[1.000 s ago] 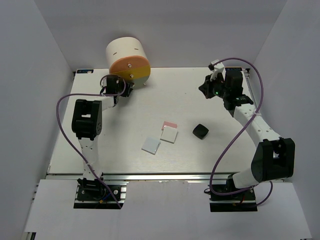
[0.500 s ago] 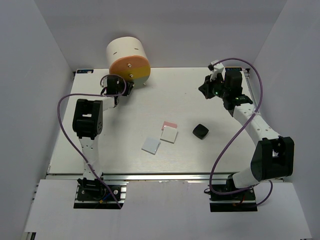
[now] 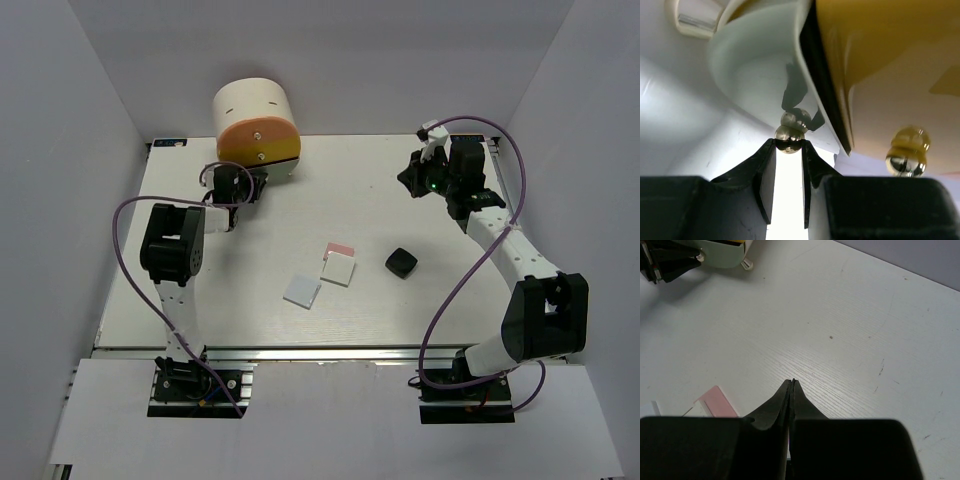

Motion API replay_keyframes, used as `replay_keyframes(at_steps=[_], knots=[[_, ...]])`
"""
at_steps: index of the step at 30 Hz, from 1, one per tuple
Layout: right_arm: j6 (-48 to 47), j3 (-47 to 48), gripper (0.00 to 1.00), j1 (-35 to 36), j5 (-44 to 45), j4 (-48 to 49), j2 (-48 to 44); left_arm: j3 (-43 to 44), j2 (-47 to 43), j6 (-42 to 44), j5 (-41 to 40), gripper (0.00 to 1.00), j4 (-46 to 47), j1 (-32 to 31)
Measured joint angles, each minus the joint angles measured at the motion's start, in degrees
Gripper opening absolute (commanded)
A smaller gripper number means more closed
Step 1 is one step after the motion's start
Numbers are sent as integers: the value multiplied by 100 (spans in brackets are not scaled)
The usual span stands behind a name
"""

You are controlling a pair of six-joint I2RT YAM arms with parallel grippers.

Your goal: Organize the makeup

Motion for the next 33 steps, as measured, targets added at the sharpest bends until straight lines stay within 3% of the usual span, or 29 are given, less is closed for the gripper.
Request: replay_keyframes(at_steps=[16, 18, 20, 21, 22, 25, 31, 33], knots=[[-7, -210, 0, 0, -114, -63, -55, -1729, -1279, 79, 9, 10, 166, -271], [-13, -238, 0, 0, -170, -68, -57, -1899, -1423, 98, 24, 20, 155, -297], [-28, -262, 0, 0, -236, -83, -57, -2002, -1506, 116, 42, 41, 146, -315], [-48, -269, 1, 0, -286, -90, -57, -2026, -1523, 146, 48, 45, 129, -321], [-79, -269, 22, 0, -339, -103, -57, -2028, -1528, 155, 70, 50, 94, -323], [-247, -267, 52, 0, -575, -271, -57, -2031, -1528, 203, 107, 58, -17, -326], [-914, -55, 84, 39, -1215, -1154, 72, -2026, -1589, 363, 181, 67, -299, -328], [-1198, 44, 87, 90, -1250, -1495, 168, -2026, -1698, 435, 197, 71, -428, -328]])
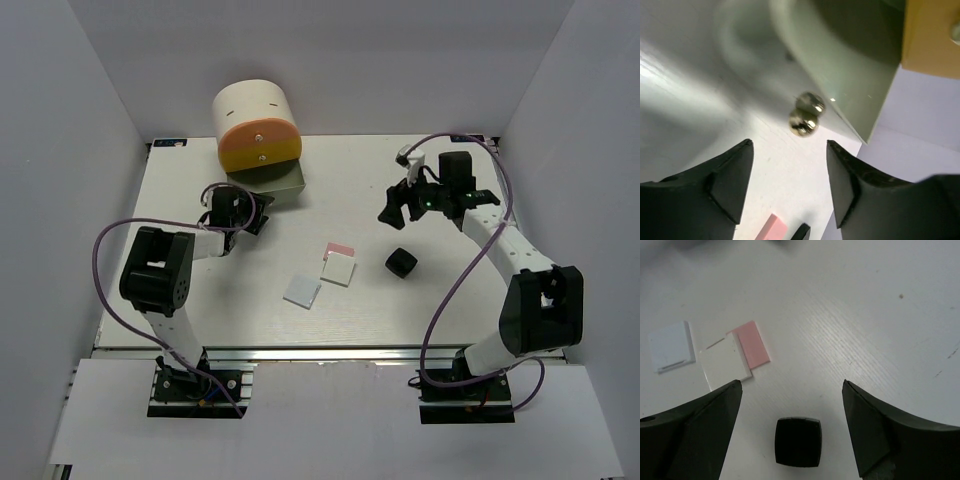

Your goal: Organize the makeup

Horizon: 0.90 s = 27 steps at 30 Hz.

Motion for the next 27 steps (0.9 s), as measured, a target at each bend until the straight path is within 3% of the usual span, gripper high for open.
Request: replay_keyframes(at_steps=[3, 10, 27], knots=[[-328, 13, 89, 98, 149, -514, 94, -7, -341, 186, 15, 76, -223, 0], [-601, -437, 89, 424, 1394, -1064, 120, -264, -1598, 881, 13, 89, -791, 0], [-610, -1172, 89, 977, 3034, -1029, 431, -1405, -4376, 2256, -584, 95, -2583, -2]])
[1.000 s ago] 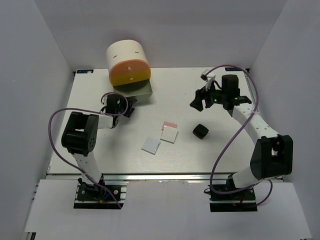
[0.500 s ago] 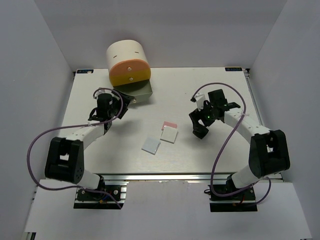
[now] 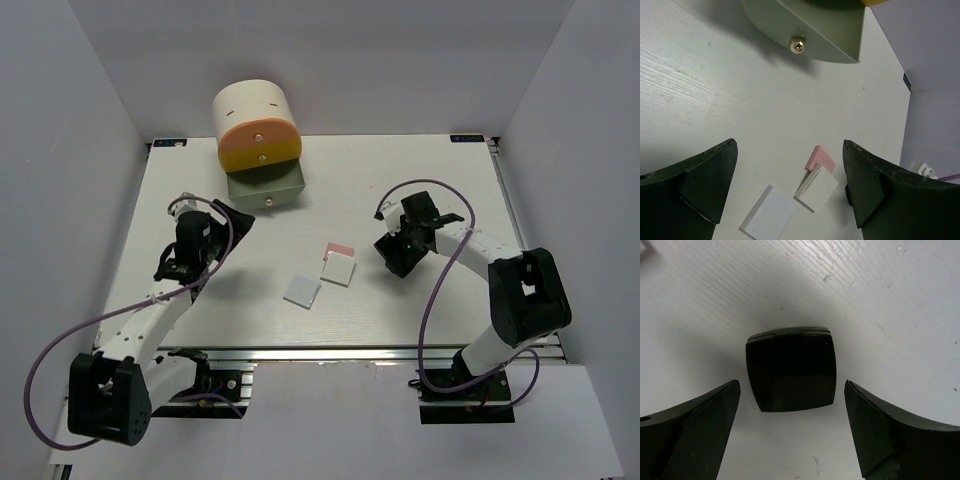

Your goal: Organize the makeup

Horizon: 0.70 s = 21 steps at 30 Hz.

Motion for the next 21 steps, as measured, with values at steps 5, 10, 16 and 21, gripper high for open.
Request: replay_keyframes(at_steps=[5, 10, 16, 21], knots=[[-90, -2, 88, 0, 116, 214, 358, -382, -660, 15, -85, 95, -247, 0], [-199, 0, 70, 0, 26, 264, 483, -734, -1228, -7, -85, 95, -527, 0], [-452, -26, 12, 0, -90, 306, 457, -859, -1856, 0, -85, 95, -852, 0], [-817, 249, 0, 15, -455, 83, 417, -1027, -2332, 63, -7, 95, -852, 0]])
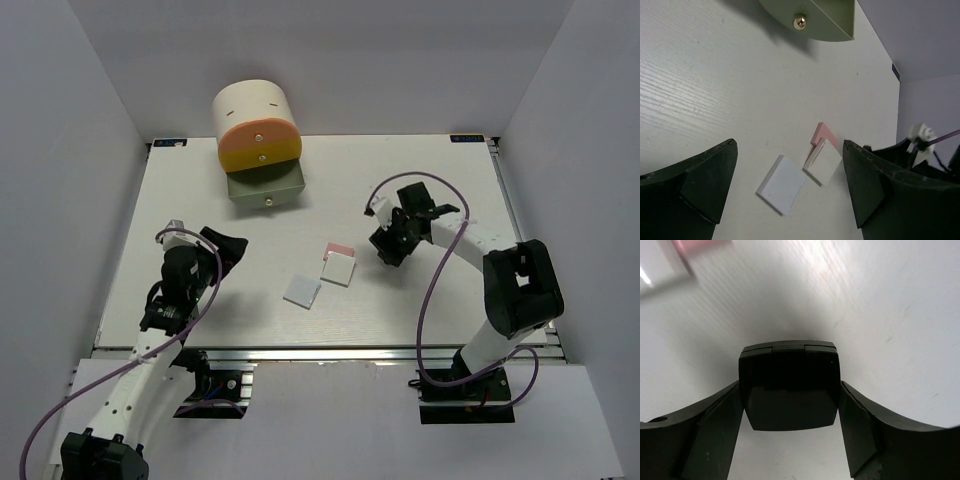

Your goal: Organize the makeup

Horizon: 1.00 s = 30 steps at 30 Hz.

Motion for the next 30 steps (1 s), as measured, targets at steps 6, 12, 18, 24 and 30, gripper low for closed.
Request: replay_keyframes(at_steps=[6, 12, 18, 24, 30], knots=[[-20, 1840, 0, 337, -719, -13, 247, -271, -153, 107, 297, 95, 7, 0], [990, 3720, 0, 1056, -911, 960, 1106, -308, -407, 175, 376, 95, -57, -7], [2107, 5058, 0, 1558, -426, 1733, 2389, -389, -702, 190, 382, 94, -160, -9], [2682, 5584, 0, 1768, 260, 2472, 3388, -426, -841, 243, 444, 95, -332, -9], [2968, 6043, 21, 1801, 560, 2776, 4041, -428, -874, 299, 505, 95, -481, -9]])
